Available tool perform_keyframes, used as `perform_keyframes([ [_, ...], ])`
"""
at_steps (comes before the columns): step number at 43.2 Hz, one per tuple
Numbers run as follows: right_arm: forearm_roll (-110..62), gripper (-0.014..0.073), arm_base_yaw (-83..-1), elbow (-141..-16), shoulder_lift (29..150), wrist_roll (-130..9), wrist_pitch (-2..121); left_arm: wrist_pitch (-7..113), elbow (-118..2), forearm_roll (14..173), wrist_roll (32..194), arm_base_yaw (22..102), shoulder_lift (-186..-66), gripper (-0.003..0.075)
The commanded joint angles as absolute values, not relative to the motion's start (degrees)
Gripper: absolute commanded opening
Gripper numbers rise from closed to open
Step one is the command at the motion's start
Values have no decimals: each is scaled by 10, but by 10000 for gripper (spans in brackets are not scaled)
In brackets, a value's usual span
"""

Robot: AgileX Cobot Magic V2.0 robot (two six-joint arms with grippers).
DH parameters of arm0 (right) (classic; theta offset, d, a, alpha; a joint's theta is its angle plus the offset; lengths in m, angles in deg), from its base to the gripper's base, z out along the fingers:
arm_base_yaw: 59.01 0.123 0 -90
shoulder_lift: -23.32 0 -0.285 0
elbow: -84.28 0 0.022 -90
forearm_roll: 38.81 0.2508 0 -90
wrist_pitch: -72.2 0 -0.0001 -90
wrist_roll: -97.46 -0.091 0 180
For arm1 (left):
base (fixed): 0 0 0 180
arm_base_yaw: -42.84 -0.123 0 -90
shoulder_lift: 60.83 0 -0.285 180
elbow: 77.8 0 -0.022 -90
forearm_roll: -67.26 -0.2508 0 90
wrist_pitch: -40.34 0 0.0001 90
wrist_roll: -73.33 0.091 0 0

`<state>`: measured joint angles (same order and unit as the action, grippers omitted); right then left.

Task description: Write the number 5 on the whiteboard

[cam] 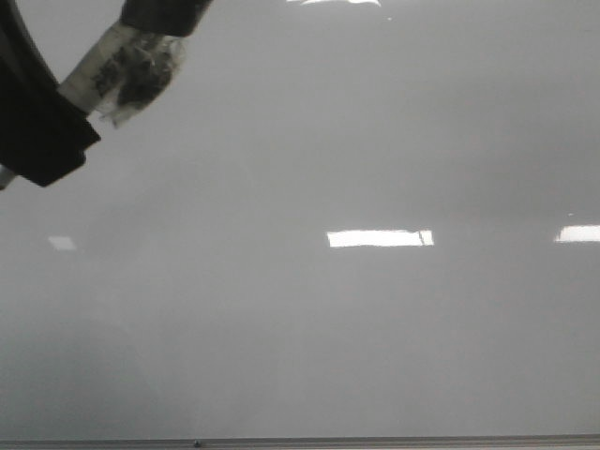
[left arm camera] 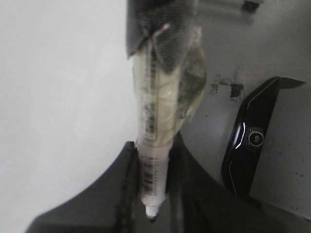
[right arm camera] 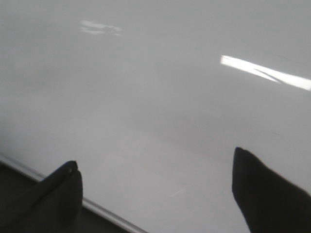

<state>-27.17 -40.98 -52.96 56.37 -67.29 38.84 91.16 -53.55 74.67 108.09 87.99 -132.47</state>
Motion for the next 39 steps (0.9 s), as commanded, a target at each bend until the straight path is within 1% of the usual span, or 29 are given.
perform_keyframes([
  [1,-209,644,-347,-586,600,-592,373,903,-555,751,1116,938,-1312,-20],
  [9,-106,644,-210,-670,705,-478,302,902,-555,731,1122,1012,-1312,-20],
  [13,-103,644,-155,-708,765,-468,280,902,-555,727,1122,1023,-1312,-20],
  [18,-103,644,-106,-740,828,-464,279,902,-555,727,1122,1024,-1312,-20],
  [27,-103,644,-56,-762,897,-451,294,901,-555,727,1122,1024,-1312,-20],
  [37,-103,643,-53,-762,927,-438,332,899,-555,727,1122,1024,-1312,-20],
  [39,-103,623,-53,-762,927,-438,337,899,-555,727,1122,1024,-1312,-20],
])
